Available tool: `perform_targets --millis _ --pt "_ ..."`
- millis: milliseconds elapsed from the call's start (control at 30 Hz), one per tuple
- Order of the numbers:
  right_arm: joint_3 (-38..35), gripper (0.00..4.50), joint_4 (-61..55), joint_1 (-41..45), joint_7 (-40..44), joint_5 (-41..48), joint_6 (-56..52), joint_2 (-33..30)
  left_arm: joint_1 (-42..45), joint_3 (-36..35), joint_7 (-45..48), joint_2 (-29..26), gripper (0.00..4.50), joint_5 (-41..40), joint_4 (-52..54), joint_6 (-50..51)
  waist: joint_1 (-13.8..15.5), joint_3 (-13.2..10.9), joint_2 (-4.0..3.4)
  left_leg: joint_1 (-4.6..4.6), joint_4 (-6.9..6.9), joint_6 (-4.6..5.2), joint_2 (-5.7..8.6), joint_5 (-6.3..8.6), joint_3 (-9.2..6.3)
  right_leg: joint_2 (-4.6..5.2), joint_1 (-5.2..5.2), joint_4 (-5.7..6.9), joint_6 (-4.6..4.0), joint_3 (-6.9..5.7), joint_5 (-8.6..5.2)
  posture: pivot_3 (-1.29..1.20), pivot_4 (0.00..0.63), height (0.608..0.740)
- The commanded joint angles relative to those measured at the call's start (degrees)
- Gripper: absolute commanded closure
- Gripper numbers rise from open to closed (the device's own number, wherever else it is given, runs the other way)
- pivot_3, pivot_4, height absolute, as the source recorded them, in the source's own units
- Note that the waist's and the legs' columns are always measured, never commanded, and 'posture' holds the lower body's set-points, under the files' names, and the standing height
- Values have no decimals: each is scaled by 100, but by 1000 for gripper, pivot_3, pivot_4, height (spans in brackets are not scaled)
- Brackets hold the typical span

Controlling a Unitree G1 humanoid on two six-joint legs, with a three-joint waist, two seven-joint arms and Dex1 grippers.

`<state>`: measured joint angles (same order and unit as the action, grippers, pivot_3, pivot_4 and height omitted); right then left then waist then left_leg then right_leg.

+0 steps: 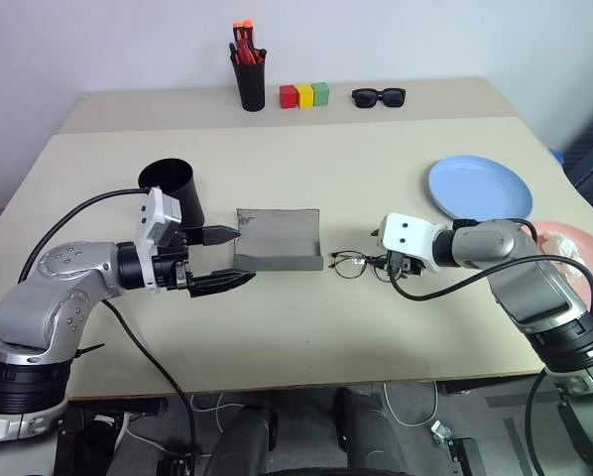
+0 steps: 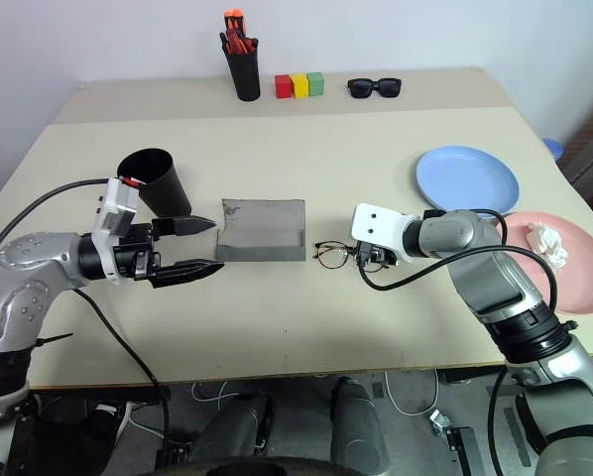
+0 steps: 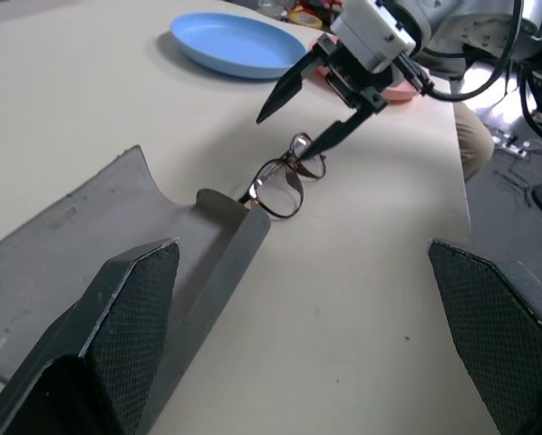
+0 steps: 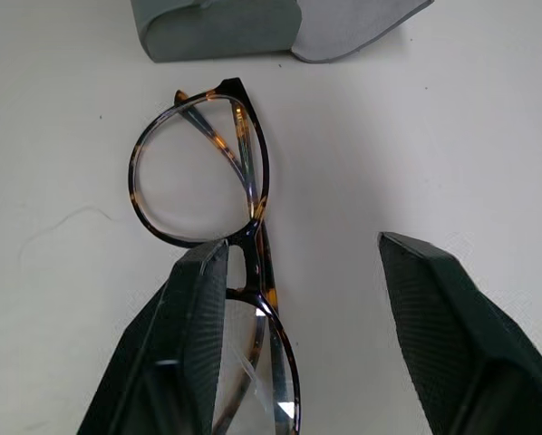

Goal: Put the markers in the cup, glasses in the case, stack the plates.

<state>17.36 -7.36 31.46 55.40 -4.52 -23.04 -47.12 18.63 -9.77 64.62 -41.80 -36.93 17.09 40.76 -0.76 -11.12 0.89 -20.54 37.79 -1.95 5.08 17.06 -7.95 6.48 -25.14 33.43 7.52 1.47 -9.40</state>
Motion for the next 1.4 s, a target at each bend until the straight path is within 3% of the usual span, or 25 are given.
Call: perform_targets --millis 33,300,400,500,767,1000,1200,1400 --pt "-16 1968 -56 41 89 -130 92 -60 -1 -44 -52 -83 0 -99 181 -121 0 0 0 0 0 0 0 0 0 0 0 0 0 0 0 0 150 740" --pt "117 1968 115 99 148 -466 304 -53 7 49 -171 -34 0 -117 220 -196 1 0 0 0 0 0 0 0 0 0 0 0 0 0 0 0 150 740" --pt "137 2860 185 118 193 -528 342 -14 2 57 -193 -51 0 -116 227 -228 0 0 0 0 0 0 0 0 0 0 0 0 0 0 0 0 150 740" --pt "171 4425 246 136 220 -593 386 -6 2 50 -225 -71 0 -142 261 -206 0 0 0 0 0 0 0 0 0 0 0 0 0 0 0 0 150 740" --pt "79 4475 386 281 240 -665 525 60 -106 4 -303 -120 0 -201 313 -210 -1 1 1 3 0 0 0 0 0 0 3 -1 0 0 0 0 150 740" --pt "-322 4475 271 876 132 -242 218 512 -252 -320 -468 -244 0 -511 402 21 -38 -1 -1 2 -2 0 -1 0 0 -1 -1 0 -1 0 0 0 150 740" --pt "-554 4475 -60 1384 -231 323 -524 1478 -706 -773 -561 -470 0 -982 814 251 -29 -1 -1 1 -10 -1 -3 0 -3 -2 -4 -3 -2 0 -1 0 150 740" --pt "-311 4475 379 1965 -1081 250 -852 2632 -1119 -1100 -493 -625 0 -1095 895 117 -31 -2 -4 0 -12 -3 -3 -1 -4 -2 -12 1 -3 1 0 0 150 740"
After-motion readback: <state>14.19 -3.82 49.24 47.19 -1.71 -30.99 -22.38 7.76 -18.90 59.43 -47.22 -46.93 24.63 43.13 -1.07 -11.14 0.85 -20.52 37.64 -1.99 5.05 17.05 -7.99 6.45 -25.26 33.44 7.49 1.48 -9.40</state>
